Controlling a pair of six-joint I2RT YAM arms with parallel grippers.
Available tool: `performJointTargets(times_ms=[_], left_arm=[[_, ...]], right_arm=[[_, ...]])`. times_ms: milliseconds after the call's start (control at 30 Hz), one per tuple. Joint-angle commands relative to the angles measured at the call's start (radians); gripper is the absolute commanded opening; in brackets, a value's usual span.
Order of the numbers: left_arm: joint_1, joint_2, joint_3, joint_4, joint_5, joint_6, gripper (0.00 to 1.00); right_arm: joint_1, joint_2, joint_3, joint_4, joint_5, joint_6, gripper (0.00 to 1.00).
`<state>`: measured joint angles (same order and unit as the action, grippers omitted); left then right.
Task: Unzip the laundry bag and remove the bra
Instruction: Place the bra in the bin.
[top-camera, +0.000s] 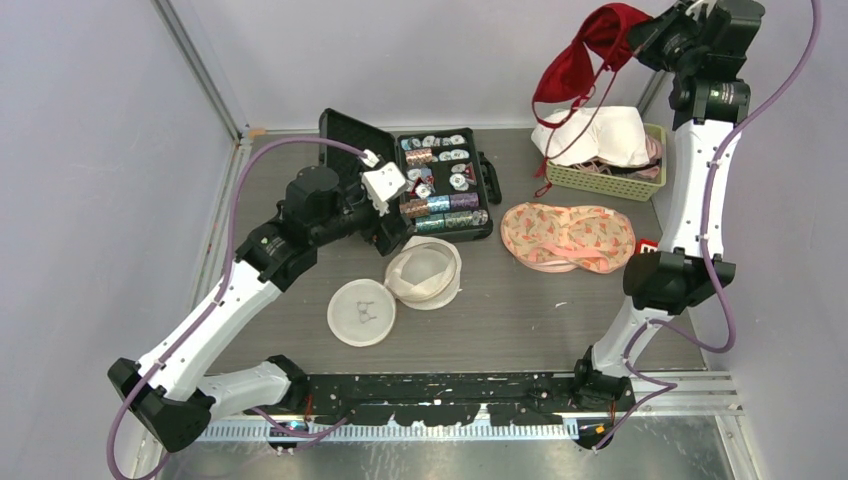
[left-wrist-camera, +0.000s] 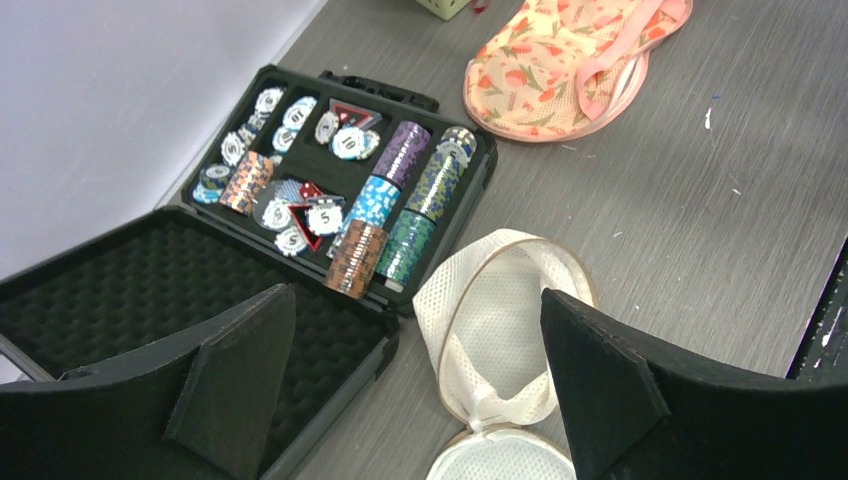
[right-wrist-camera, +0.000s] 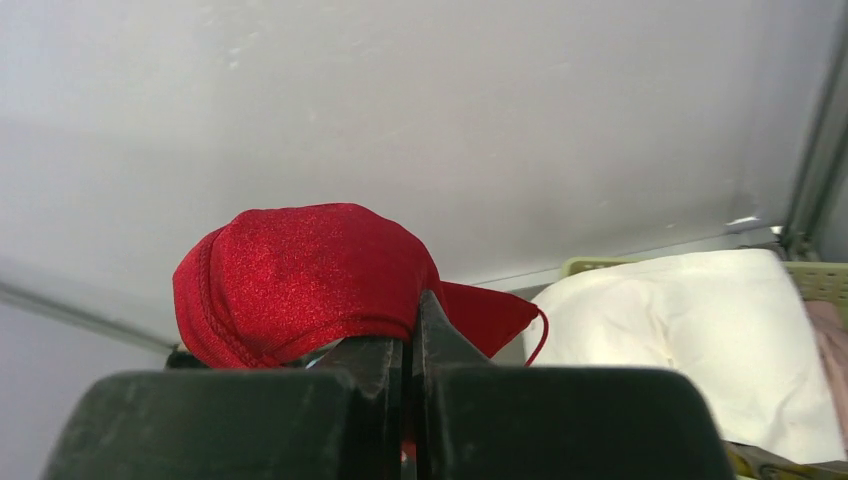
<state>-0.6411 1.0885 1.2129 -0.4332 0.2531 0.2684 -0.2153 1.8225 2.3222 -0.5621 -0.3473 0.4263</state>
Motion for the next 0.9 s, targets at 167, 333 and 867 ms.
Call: performJointTargets(times_ms=[167,333,867], left_arm=[[0.011,-0.036,-0.034,0.057,-0.020,-0.011,0.94],[0.017,-0.044,-0.057,0.064,-0.016,-0.007,0.94],[0.042,-0.020,-0.066,0.065,0.004,0.004,0.94]], right_arm=[[-0.076,0.113,0.072,0.165,0.187,-0.023,0.01],[-0.108,0.200,0.156,0.215,0.212,-0.019,0.00],[-0.110,0.296,0.285,0.292,0.252,-0.015,0.00]])
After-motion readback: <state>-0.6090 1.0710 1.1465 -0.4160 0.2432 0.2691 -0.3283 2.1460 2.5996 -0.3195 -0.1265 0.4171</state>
